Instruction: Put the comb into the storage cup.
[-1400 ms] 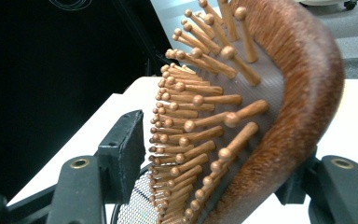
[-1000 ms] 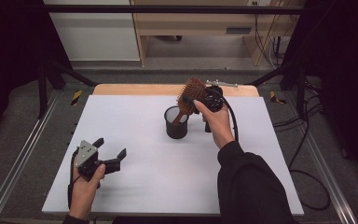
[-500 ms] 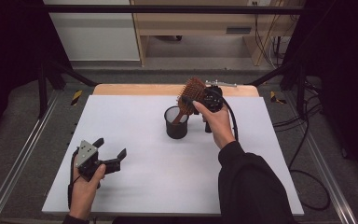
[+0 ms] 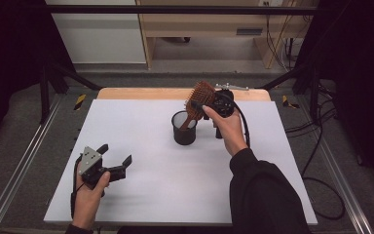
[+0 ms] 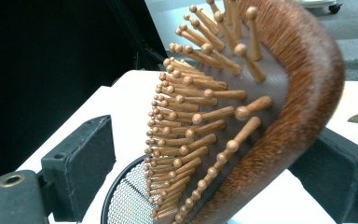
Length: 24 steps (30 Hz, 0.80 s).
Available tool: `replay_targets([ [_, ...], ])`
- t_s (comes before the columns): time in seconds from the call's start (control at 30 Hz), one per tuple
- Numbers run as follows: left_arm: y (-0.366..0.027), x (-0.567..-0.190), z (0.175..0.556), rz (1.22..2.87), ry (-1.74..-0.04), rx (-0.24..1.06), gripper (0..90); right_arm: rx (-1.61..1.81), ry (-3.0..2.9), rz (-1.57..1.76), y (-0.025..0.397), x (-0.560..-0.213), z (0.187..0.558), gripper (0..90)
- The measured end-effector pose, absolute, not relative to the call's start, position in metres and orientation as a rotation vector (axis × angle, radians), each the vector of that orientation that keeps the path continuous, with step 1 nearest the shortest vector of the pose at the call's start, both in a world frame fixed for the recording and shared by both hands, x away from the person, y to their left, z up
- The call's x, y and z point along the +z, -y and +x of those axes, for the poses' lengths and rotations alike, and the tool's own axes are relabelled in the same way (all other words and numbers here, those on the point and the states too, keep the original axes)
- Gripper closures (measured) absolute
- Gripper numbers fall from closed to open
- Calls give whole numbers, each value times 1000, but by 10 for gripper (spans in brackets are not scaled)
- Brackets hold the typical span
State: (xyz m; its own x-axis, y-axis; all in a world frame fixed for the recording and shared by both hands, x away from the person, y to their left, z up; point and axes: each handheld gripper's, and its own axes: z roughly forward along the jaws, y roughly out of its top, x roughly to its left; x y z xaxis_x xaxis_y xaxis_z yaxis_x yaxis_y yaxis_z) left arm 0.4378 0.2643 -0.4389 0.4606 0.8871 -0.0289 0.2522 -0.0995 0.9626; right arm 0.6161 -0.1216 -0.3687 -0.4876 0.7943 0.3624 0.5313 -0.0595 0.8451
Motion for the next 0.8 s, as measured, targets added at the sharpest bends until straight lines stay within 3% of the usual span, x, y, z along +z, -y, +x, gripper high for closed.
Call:
replay_targets([
  [0.8,-264,-439,438,1621,-1008,727,28,1540,-1979,1399,122,-364,611,92],
])
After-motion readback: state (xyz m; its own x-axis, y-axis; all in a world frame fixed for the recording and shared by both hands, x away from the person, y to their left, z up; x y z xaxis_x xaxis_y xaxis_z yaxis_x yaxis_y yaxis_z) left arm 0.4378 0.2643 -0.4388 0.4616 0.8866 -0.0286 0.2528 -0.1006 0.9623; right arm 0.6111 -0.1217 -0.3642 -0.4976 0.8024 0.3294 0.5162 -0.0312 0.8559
